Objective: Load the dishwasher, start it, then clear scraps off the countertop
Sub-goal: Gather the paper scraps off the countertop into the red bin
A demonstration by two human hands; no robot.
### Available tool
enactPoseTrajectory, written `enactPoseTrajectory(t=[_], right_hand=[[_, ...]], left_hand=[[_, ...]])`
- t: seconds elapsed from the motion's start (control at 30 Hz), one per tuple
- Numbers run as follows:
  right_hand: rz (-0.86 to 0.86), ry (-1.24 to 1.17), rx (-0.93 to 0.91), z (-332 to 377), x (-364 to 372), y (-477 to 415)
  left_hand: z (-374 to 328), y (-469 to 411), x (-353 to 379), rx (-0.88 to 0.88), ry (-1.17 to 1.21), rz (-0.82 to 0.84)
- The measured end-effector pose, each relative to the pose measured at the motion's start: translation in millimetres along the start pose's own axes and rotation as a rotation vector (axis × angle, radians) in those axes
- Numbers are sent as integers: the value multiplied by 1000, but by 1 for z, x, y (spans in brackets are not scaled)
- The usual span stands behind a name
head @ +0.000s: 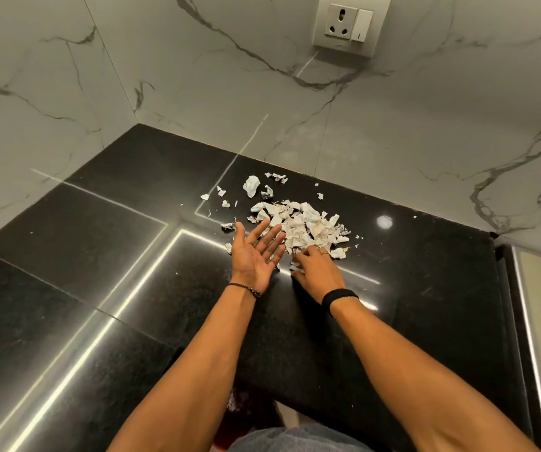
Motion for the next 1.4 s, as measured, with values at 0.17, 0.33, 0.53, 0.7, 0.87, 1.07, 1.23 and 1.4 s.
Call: enactPoseTrajectory(t=[0.17,0.33,0.53,0.7,0.87,1.07,1.23,1.4], right_hand=[[-17,-21,-49,1,-7,-6],[-140,-513,240,-17,-24,-4],[-119,-1120,179,-2,-51,-17],[-74,-960,42,19,-63,-26],[-200,-1001,76,20,-69,-29],[-264,-887,158,3,-49,-43],[29,-255,-6,12,-13,-42],[-5,10,-190,43,3,-29]], left_hand=[[1,-13,1,-9,-2,-8],[10,-20,1,-9,6,-37],[24,-25,10,-46,1,-44],[24,-25,16,-82,206,10],[19,-29,6,-56,365,19],[8,-28,-16,-13,442,-15],[-8,-26,-32,44,387,-76],[-13,-25,-37,57,324,-110]])
Point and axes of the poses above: each hand's wrist, its own y-axis away from the middle knuckle, its own x-axis out of the palm, z = x × y, the point moved 3 cm from there along -y, towards the middle knuckle, and after that the axes turned 9 degrees about y, right-handed, at the moved point
